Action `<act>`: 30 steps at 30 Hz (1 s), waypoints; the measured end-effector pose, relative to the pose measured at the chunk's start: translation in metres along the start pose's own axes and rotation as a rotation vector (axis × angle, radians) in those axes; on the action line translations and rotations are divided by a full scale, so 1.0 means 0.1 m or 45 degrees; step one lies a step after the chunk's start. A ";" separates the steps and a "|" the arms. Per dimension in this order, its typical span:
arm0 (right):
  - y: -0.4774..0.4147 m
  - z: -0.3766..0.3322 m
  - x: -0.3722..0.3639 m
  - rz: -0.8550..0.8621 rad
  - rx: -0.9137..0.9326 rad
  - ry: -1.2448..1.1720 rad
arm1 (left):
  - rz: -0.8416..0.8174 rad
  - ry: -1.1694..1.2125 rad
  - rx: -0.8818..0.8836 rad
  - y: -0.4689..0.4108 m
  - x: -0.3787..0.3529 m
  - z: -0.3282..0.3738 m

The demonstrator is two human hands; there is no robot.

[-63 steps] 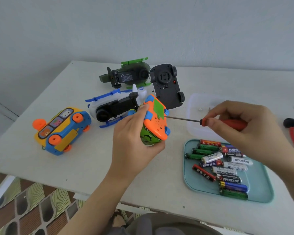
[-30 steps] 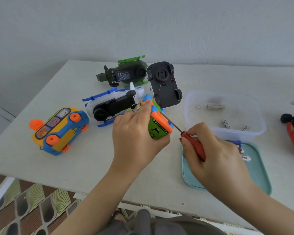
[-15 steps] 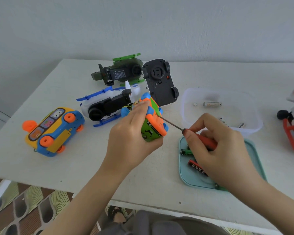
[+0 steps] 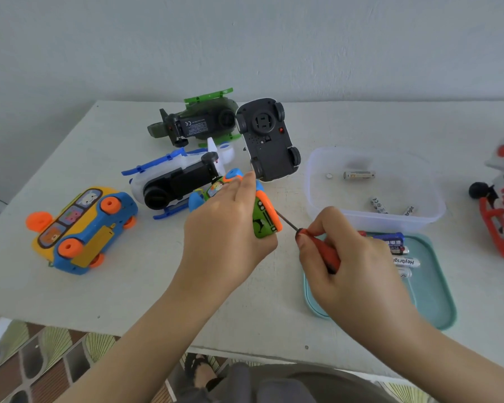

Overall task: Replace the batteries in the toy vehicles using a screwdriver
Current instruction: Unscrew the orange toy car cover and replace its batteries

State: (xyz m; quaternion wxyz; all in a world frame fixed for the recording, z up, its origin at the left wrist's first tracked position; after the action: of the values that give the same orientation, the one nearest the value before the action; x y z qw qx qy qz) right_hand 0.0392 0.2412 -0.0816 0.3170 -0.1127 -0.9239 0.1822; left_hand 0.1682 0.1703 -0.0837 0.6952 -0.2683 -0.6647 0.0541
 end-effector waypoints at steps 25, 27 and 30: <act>-0.20 0.20 0.18 -0.098 -0.481 -0.615 | 0.085 0.556 0.067 0.25 -0.03 -0.30; -0.20 0.23 0.21 -0.068 -0.502 -0.685 | 0.110 0.664 0.114 0.30 -0.06 -0.32; -0.25 0.24 0.27 0.008 -0.456 -0.725 | 0.168 0.918 0.192 0.38 -0.11 -0.33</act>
State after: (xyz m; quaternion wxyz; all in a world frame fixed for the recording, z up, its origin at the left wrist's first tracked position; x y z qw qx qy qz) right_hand 0.0011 0.2213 -0.0739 0.0206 -0.1141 -0.9924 0.0422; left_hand 0.2088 0.1881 -0.1092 0.8974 -0.2606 -0.3526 0.0496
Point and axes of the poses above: each hand's wrist, its own y-axis away from the middle knuckle, its own x-axis out of the back of the hand, z = x × y, the point moved 7 cm from there along -y, towards the middle knuckle, and after that the axes turned 12 degrees about -y, right-handed, at the moved point
